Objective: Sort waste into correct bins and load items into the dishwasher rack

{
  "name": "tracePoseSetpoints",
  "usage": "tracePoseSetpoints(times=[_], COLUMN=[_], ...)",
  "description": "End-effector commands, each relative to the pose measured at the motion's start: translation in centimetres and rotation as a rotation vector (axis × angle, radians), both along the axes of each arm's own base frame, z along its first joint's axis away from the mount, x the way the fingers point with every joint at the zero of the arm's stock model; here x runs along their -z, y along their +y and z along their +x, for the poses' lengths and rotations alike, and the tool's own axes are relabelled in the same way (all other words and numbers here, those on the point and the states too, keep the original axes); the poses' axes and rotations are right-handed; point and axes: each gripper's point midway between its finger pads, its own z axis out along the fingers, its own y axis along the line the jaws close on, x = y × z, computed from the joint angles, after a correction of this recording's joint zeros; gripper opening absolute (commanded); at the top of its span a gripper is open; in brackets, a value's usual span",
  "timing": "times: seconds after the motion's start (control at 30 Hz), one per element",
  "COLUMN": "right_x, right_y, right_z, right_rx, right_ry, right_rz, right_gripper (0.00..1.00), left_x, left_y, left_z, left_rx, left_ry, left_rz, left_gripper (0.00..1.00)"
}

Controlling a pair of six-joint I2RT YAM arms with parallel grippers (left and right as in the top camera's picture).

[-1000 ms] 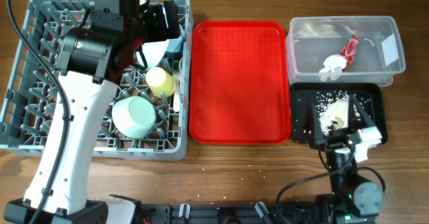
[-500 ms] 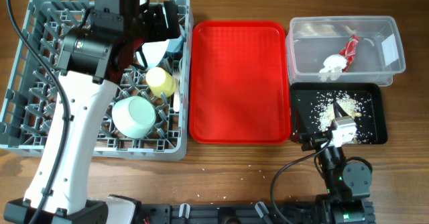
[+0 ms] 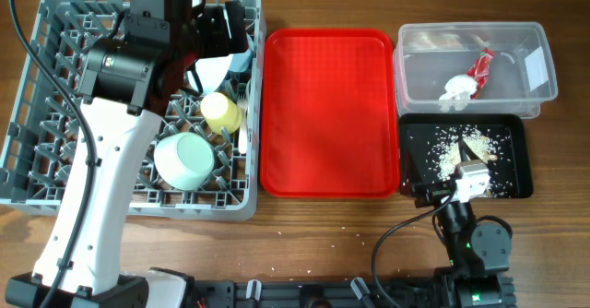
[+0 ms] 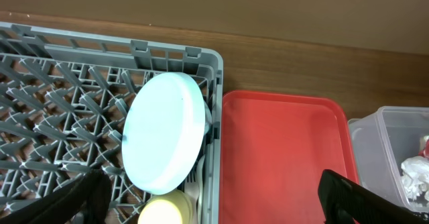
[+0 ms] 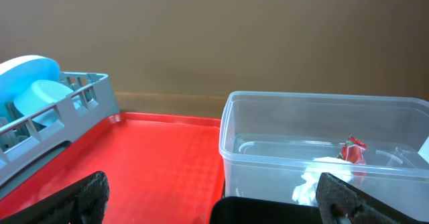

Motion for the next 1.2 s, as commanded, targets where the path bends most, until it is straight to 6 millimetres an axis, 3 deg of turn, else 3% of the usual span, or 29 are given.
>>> tracePoseSetpoints(times=[0.0,0.17,0.23,0.43,0.5,0.6,0.73,0.83,0.9,1.03,1.1,1.17], right_x=[-0.3,-0.3,-0.3,-0.3,-0.3,-0.3,-0.3,-0.3,-0.3,-0.3,-0.3,-0.3], right_y=[0.0,0.0,0.0,0.0,0.0,0.0,0.0,0.0,0.0,0.0,0.0,0.0], right_z=[0.0,0.0,0.0,0.0,0.0,0.0,0.0,0.0,0.0,0.0,0.0,0.0], right_rx=[0.004,0.004,0.004,0.004,0.004,0.004,0.004,0.004,0.004,0.004,0.004,0.004], right_ry=[-0.016,-0.016,-0.016,-0.016,-0.016,-0.016,-0.016,-0.016,-0.016,-0.016,-0.016,-0.016], right_rz=[-0.019,-0.019,-0.018,-0.018,-0.018,-0.018,-0.018,-0.018,-0.018,-0.018,-0.018,-0.018], right_gripper=[1.0,1.0,1.0,1.0,1.0,1.0,1.0,1.0,1.0,1.0,1.0,1.0], left_x=[-0.2,-0.2,-0.4,-7.5,-9.9,-10.1,-8.3,-4.5,-1.3,4.1,5.2,5.1], left_y=[-0.1,-0.1,1.1,3.3,5.8,8.3,10.9,11.8,12.2,12.0,11.4,10.7], left_z=[0.0,0.0,0.0,-5.7,-8.7,-13.7,-20.2,-24.5,-26.1,-26.3,-25.2,-23.5], left_rx=[-0.006,-0.006,-0.05,-0.082,-0.142,-0.185,-0.265,-0.309,-0.335,-0.358,-0.34,-0.306], left_ry=[-0.003,-0.003,-0.015,-0.19,-0.267,-0.297,-0.365,-0.4,-0.406,-0.43,-0.486,-0.586], left_rz=[-0.016,-0.016,0.031,-0.001,-0.004,-0.024,-0.055,-0.06,-0.055,-0.111,-0.178,-0.264], left_gripper=[1.0,1.0,1.0,1.0,1.0,1.0,1.0,1.0,1.0,1.0,1.0,1.0])
